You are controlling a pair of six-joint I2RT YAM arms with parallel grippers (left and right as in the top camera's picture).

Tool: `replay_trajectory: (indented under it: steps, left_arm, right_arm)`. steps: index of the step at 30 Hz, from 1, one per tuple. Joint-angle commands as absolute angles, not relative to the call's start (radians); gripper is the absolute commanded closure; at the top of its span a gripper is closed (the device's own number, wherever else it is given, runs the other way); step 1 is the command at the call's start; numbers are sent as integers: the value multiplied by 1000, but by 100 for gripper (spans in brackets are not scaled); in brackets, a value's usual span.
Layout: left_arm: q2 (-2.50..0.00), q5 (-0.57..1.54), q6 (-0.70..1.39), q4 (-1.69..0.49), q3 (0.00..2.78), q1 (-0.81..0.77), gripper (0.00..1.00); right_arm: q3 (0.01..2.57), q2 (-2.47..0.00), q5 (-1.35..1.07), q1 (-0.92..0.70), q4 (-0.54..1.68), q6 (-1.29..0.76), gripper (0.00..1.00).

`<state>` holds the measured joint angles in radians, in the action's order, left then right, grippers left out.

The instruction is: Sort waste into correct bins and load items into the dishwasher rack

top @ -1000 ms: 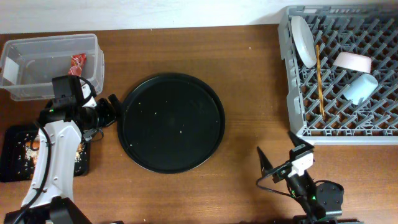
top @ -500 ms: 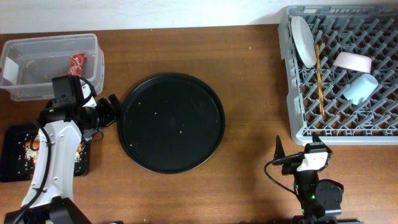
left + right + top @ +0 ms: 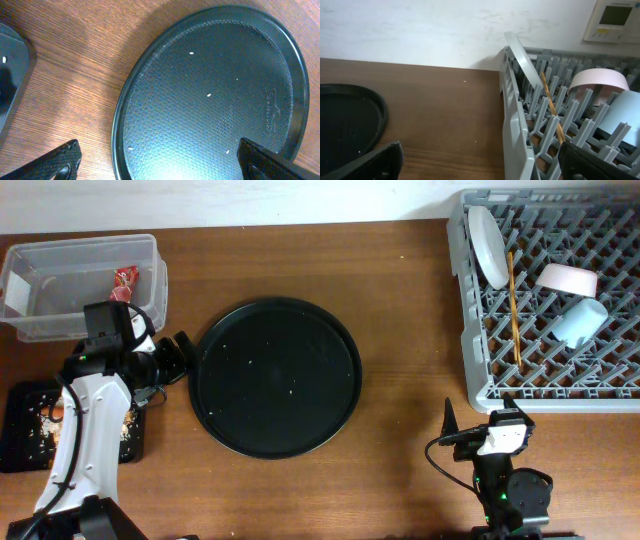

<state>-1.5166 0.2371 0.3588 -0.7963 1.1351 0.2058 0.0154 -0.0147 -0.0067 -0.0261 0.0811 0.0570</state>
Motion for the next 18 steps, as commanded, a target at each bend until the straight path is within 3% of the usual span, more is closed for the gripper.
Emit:
replay_trajectory:
  steps: [1, 18]
  left_arm:
    - [-1520, 239, 343, -794, 1135, 204, 1]
    - [-1509, 185, 324, -832, 1092, 191, 1]
  right_arm:
    - [6, -4, 9, -33, 82, 62, 2]
    - [6, -4, 9, -33, 82, 63, 2]
